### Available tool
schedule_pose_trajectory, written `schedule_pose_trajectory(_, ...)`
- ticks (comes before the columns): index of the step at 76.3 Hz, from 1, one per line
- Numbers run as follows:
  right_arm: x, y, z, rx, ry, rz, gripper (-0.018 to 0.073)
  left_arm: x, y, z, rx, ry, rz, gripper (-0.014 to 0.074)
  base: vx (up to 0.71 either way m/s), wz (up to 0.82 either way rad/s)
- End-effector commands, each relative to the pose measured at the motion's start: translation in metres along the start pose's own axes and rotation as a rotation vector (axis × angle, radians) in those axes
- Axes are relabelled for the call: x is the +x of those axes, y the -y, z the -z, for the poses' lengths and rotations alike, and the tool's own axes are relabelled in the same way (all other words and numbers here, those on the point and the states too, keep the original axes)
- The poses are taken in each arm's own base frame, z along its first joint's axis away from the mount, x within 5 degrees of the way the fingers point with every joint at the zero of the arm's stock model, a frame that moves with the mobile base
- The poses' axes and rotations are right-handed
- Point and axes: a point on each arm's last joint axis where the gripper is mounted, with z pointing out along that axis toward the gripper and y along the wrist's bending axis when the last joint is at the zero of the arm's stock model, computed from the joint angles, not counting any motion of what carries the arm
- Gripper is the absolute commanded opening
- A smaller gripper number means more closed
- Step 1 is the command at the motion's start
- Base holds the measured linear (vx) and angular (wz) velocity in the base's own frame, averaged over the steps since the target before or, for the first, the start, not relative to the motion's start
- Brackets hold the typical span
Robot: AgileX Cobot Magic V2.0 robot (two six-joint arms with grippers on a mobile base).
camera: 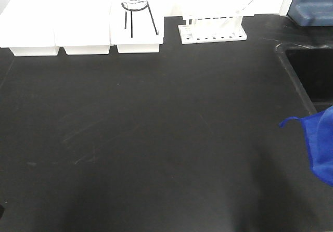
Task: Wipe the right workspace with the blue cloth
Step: 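Lift the blue cloth up and away from the bench with the right gripper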
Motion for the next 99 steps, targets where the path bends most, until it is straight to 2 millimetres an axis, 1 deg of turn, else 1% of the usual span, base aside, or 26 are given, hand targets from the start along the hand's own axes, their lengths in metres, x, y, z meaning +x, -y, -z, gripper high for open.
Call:
schedule_pose_trajectory(1,-0.0121,0.0007,0.0037,0.008,0.1,0.014,-0.0004,-0.017,0.0006,0.0031,0.001,0.126,0.002,-0.0006,0.0,0.0)
schedule_pose_trajectory(11,-0.0092,0.0006,0.0035,0.007,0.068,0.014,-0.0004,-0.017,0.0006,0.0031,0.001,0.126,0.002,-0.0006,0.0,0.0)
schedule_pose_trajectory(47,-0.0071,0.0005,0.0033,0.006,0.045,0.014,-0.0004,-0.017,0.0006,0.0031,0.001,0.126,0.002,-0.0006,0.0,0.0)
schedule_pose_trajectory(99,-0.0071,0.0005,0.0033,0.006,0.045,0.014,-0.0004,-0.017,0.0006,0.0031,0.001,0.126,0.002,-0.0006,-0.02,0.01)
